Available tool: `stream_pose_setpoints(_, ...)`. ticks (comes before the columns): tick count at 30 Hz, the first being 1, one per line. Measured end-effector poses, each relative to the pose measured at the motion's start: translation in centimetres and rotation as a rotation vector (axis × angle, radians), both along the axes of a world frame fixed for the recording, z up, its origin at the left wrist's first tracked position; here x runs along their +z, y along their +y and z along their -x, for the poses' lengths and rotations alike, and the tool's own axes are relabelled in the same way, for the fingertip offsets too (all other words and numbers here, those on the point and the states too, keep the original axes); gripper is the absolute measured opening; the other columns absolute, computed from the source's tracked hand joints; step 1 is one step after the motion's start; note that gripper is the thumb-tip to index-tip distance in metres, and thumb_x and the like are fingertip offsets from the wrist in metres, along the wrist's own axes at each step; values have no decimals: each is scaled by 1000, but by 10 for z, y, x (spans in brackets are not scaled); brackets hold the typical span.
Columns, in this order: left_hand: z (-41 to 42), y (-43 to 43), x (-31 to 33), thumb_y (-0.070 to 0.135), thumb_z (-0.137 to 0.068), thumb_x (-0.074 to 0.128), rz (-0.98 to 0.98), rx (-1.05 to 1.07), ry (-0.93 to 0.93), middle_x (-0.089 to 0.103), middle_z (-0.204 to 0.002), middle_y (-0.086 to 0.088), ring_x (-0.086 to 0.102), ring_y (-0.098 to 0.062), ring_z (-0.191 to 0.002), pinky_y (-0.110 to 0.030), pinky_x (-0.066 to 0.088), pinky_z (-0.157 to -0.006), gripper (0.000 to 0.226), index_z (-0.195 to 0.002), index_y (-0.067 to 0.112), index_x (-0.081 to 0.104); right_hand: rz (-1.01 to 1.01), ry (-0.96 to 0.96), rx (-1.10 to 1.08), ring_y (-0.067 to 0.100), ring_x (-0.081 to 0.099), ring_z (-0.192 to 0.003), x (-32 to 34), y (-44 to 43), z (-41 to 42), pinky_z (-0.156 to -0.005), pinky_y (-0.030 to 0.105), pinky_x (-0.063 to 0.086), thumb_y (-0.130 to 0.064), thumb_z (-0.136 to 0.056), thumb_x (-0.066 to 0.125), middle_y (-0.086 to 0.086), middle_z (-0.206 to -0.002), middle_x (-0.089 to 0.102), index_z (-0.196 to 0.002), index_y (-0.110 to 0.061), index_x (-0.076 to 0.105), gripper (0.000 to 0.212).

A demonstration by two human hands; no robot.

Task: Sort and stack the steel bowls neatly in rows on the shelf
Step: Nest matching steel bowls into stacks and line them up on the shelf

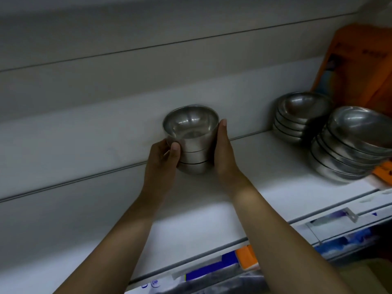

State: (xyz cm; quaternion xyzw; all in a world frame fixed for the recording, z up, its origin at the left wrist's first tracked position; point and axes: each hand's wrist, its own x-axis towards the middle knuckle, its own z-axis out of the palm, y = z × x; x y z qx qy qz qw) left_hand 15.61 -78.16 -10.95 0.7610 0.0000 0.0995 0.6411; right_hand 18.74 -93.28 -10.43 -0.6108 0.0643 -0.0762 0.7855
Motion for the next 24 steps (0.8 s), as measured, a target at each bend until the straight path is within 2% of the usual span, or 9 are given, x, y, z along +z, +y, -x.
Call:
stream_pose_setpoints(4, 1, -3, -1, 89, -72, 60, 27, 37, -5, 69, -124, -1, 67, -22, -119, -59, 53, -101, 85, -127, 24, 60, -8, -11, 0, -2, 59, -119, -1, -2, -3, -108, 22, 41, -63, -103, 23, -9, -125, 68, -132, -25, 63, 62)
stream_pose_setpoints(8, 6, -5, 0, 89, -71, 58, 15, 16, 10, 68, -129, 3, 65, -16, -123, -51, 52, -105, 89, -133, 25, 56, 54, 22, -45, 5, 55, -128, -1, 1, 1, -116, 30, 37, -77, -94, 23, -7, -137, 63, -138, -28, 59, 75)
stream_pose_setpoints(10, 9, -3, 2, 83, -80, 54, -62, 2, 12, 69, -127, 0, 65, -19, -121, -31, 53, -100, 82, -136, 22, 56, 102, 43, -87, 5, 53, -126, 0, 0, 6, -113, 29, 37, -77, -94, 22, -11, -133, 63, -133, -28, 61, 73)
stream_pose_setpoints(12, 10, 4, 2, 72, -90, 52, -166, 2, 18, 68, -126, -6, 64, -25, -118, -11, 46, -86, 72, -136, 17, 56, 136, 49, -137, 1, 52, -114, 1, -1, 15, -98, 15, 36, -63, -103, 24, -20, -112, 60, -115, -32, 58, 48)
stream_pose_setpoints(14, 14, 11, 3, 51, -99, 57, -176, 43, 55, 63, -131, 3, 61, -14, -118, 2, 39, -79, 54, -142, 18, 52, 165, 50, -196, 3, 53, -104, 4, -2, 27, -82, 7, 34, -50, -107, 30, -18, -102, 58, -110, -28, 56, 34)
stream_pose_setpoints(16, 21, 19, 5, 33, -102, 60, -200, 84, 53, 58, -132, 9, 56, -5, -120, 8, 35, -77, 48, -146, 20, 49, 223, 26, -287, 12, 58, -105, 2, -2, 38, -75, 5, 37, -42, -107, 39, -8, -106, 62, -116, -16, 61, 35)
stream_pose_setpoints(18, 31, 30, 7, 29, -100, 62, -233, 119, 26, 60, -132, 9, 57, -6, -123, -3, 39, -92, 46, -145, 22, 50, 261, 15, -351, 16, 59, -112, 1, 3, 52, -83, 6, 41, -38, -105, 46, -1, -117, 64, -125, -13, 60, 34)
stream_pose_setpoints(21, 50, 55, 14, 35, -99, 62, -300, 117, 12, 58, -143, 7, 54, -12, -133, -33, 41, -114, 49, -146, 25, 51, 298, -15, -404, 13, 56, -120, 2, 17, 74, -104, 32, 47, -35, -100, 59, -1, -128, 61, -131, -18, 57, 35)
stream_pose_setpoints(24, 75, 82, 24, 40, -99, 61, -350, 109, 27, 50, -152, 10, 46, -15, -139, -41, 36, -119, 50, -147, 32, 49, 381, -140, -432, 10, 58, -113, 3, 38, 96, -101, 42, 50, -28, -95, 66, -5, -120, 62, -120, -24, 61, 26)
